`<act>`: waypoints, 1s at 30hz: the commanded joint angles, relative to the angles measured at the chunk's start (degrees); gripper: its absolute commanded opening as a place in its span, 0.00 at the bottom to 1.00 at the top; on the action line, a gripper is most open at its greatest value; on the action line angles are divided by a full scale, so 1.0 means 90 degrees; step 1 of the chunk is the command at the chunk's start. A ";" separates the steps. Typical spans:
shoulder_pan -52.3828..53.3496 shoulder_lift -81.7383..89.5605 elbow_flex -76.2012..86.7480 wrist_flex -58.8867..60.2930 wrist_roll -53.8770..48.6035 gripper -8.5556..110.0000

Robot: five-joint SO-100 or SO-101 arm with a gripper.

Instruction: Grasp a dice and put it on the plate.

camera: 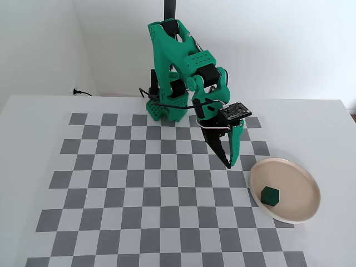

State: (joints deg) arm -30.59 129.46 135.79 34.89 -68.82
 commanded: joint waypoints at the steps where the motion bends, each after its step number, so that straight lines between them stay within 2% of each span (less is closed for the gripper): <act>1: 0.0225 0.0664 0.0283 -0.0303 0.0322 0.04; 30: 0.1113 0.3135 0.2607 -0.0391 0.2852 0.04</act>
State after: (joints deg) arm -21.36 154.34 159.08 32.52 -45.26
